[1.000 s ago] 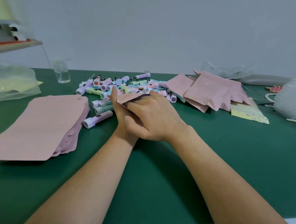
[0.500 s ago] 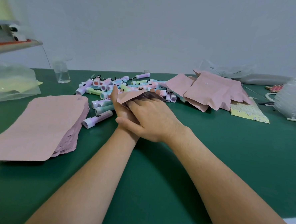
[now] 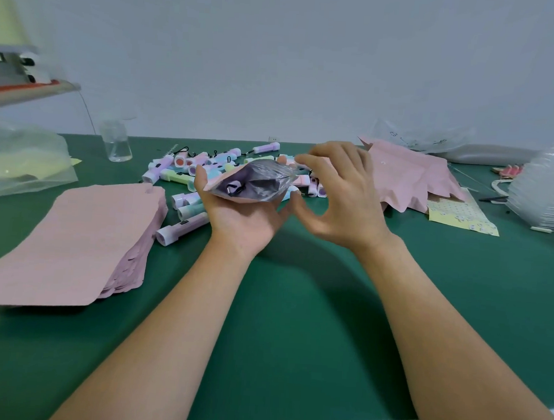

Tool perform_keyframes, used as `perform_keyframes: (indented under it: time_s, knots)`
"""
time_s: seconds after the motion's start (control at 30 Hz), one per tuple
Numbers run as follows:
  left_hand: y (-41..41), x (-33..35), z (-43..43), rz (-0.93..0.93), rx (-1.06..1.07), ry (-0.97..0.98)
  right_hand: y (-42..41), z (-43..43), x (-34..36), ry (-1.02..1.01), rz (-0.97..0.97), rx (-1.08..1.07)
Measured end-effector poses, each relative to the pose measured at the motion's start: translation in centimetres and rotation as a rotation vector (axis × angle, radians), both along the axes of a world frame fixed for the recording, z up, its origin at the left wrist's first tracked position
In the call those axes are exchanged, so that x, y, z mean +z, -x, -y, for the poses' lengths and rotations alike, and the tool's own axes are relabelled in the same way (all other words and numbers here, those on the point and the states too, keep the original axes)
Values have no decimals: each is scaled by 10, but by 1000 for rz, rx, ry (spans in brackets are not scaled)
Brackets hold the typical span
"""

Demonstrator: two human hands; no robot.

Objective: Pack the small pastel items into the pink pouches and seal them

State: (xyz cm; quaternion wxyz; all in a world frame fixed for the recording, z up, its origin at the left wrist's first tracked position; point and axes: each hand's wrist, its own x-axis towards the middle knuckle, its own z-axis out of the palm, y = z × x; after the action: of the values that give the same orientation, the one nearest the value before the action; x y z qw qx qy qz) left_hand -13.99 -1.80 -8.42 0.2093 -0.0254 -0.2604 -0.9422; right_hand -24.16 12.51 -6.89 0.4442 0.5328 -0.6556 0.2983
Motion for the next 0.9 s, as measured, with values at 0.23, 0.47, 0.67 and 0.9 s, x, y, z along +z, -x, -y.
perform_keyframes:
  time_s: [0.23, 0.47, 0.67, 0.9]
  knots:
    - [2, -9, 6, -38, -130, 50, 6, 12, -2, -38, 107, 53]
    - [7, -14, 12, 49, -143, 19, 6, 12, 0, -96, 200, 130]
    - [4, -12, 13, 88, -111, -21, 6, 15, -6, -36, 255, 184]
    - [2, -4, 17, 149, -3, -148, 6, 16, -2, 124, 346, 239]
